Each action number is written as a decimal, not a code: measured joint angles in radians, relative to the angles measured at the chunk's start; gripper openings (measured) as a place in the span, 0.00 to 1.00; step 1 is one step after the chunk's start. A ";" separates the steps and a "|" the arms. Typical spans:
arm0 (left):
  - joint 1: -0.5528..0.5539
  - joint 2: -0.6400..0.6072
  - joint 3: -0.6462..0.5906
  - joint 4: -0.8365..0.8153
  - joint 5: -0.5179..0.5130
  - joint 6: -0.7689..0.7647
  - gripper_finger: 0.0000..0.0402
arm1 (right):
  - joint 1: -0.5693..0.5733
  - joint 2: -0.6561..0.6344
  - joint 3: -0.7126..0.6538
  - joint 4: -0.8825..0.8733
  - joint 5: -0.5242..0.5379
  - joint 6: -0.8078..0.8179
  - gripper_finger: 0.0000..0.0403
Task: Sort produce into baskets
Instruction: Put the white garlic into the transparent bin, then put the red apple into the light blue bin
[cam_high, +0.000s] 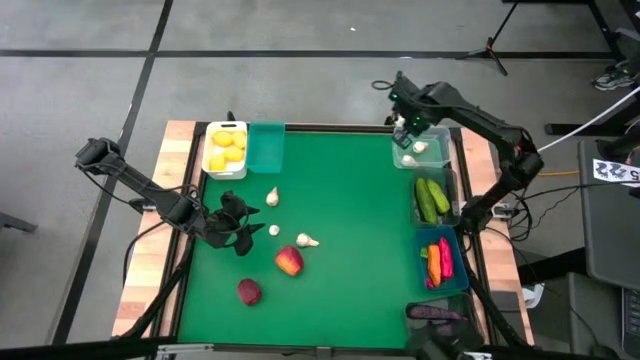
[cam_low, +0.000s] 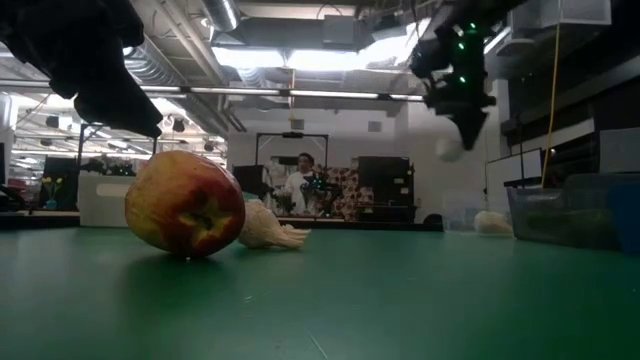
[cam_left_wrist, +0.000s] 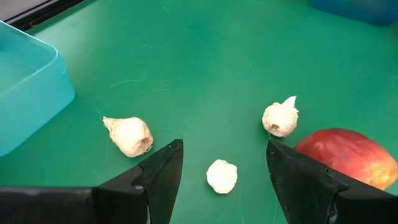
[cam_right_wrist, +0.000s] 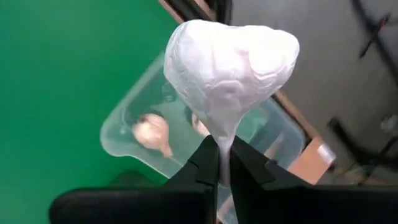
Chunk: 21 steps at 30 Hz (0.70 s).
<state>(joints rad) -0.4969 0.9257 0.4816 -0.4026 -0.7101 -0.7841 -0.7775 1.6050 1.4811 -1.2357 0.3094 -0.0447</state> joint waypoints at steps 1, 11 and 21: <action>0.000 0.000 0.000 0.000 0.000 -0.002 0.56 | -0.017 -0.006 -0.025 0.010 -0.013 0.014 0.06; 0.000 0.000 0.000 0.002 0.000 -0.007 0.56 | -0.043 -0.011 -0.255 0.070 0.019 -0.006 0.08; 0.000 0.000 0.000 0.002 -0.001 0.008 0.56 | -0.041 -0.011 -0.210 0.078 -0.044 -0.020 0.37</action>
<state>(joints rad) -0.4969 0.9257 0.4816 -0.4010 -0.7109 -0.7759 -0.8185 1.5940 1.2707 -1.1579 0.2650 -0.0642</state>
